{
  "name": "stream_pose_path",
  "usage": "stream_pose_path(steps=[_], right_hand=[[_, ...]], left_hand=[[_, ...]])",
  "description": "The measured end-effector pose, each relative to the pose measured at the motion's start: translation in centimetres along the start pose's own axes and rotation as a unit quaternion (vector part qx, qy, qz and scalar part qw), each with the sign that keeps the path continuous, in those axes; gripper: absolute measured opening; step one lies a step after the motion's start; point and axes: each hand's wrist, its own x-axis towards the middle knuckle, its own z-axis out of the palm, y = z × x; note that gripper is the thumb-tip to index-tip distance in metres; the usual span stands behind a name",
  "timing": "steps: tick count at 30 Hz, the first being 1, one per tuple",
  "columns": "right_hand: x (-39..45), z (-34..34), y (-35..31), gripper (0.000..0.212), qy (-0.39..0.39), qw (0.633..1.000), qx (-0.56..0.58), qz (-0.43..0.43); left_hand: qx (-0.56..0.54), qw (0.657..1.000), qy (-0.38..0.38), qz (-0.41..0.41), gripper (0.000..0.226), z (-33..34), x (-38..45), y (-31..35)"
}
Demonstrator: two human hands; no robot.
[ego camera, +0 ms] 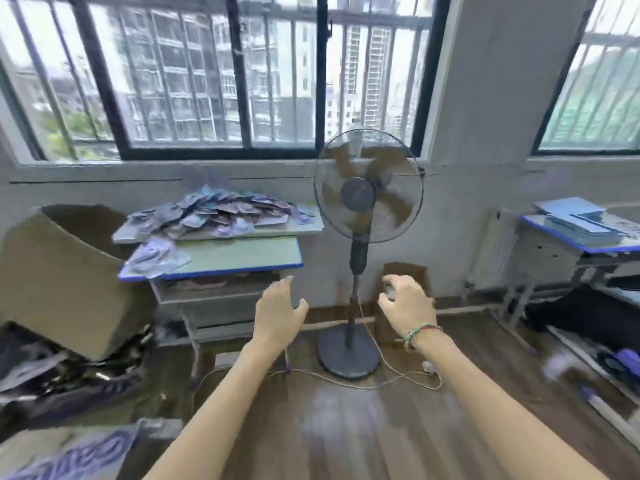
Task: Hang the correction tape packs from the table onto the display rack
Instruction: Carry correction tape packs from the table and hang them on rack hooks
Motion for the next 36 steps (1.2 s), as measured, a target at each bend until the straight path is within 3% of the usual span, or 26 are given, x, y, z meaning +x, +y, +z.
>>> stream_pose_path(steps=[13, 19, 28, 36], right_hand=[[20.0, 13.3, -10.8, 0.039, -0.104, 0.984, 0.054, -0.134], [24.7, 19.0, -14.2, 0.039, -0.172, 0.97, 0.051, -0.167], [30.9, 28.2, -19.0, 0.039, -0.217, 0.961, 0.029, -0.171], [37.1, 36.6, -27.4, 0.039, -0.232, 0.959, -0.001, -0.164]], left_hand=[[0.065, 0.985, 0.092, -0.131, 0.058, -4.4, 15.1, -11.2], [0.081, 0.967, 0.103, -0.218, 0.059, -5.3, 18.0, -16.7], [0.089, 0.955, 0.104, -0.264, 0.058, -6.8, 25.4, -25.6], [0.079, 0.951, 0.079, -0.289, 0.061, -10.4, 32.8, -35.9]])
